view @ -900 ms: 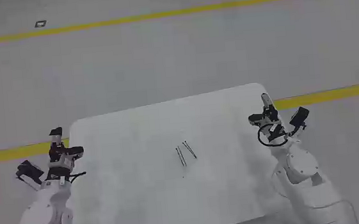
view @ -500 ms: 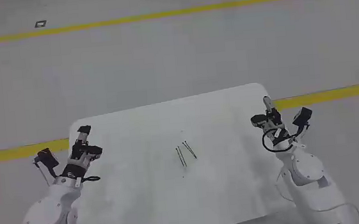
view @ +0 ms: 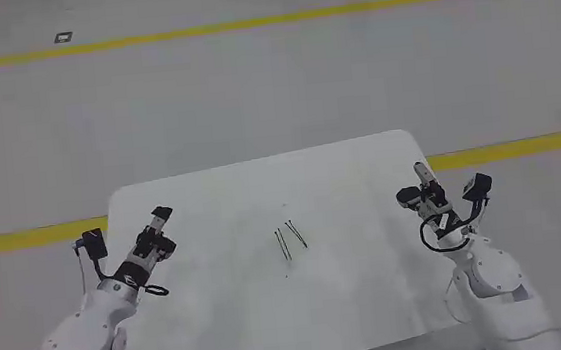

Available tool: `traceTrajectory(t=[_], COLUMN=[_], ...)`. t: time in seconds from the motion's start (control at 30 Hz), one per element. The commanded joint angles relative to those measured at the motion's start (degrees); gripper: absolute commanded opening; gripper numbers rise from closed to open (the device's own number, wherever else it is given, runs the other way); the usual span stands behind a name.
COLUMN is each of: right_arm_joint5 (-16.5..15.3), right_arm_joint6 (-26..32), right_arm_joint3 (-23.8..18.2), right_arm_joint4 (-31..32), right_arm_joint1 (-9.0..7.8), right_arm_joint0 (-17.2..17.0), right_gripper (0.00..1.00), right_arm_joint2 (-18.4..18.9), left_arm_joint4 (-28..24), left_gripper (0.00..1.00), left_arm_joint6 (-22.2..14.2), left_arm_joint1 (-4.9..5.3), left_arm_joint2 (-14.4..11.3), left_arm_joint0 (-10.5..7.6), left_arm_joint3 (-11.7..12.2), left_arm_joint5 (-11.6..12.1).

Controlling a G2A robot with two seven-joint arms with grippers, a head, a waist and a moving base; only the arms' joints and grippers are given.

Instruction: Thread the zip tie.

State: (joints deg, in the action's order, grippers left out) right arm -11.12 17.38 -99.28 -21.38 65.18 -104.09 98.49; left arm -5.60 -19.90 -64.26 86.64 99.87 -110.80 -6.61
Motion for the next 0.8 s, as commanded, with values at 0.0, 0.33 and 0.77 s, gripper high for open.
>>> traceTrajectory(t=[0.0,0.33,0.77], right_arm_joint5=[-0.01,-0.01,-0.01], right_arm_joint6=[0.01,0.01,0.01], right_arm_joint3=[0.0,0.0,0.0], right_arm_joint4=[0.0,0.0,0.0], right_arm_joint1=[0.0,0.0,0.0], right_arm_joint0=[0.0,0.0,0.0], right_gripper=[1.0,1.0,1.0], right_arm_joint2=[0.0,0.0,0.0], left_arm_joint4=[7.04,31.88,31.88], left_gripper=[1.0,1.0,1.0], left_arm_joint6=[-1.82,-5.91,-5.91], left_arm_joint1=[0.08,-0.03,-0.03], left_arm_joint2=[-2.91,-18.26,-18.26], left_arm_joint0=[-0.71,-5.46,-5.46], left_arm_joint3=[-1.02,-5.17,-5.17], left_arm_joint5=[0.01,-7.05,-7.05])
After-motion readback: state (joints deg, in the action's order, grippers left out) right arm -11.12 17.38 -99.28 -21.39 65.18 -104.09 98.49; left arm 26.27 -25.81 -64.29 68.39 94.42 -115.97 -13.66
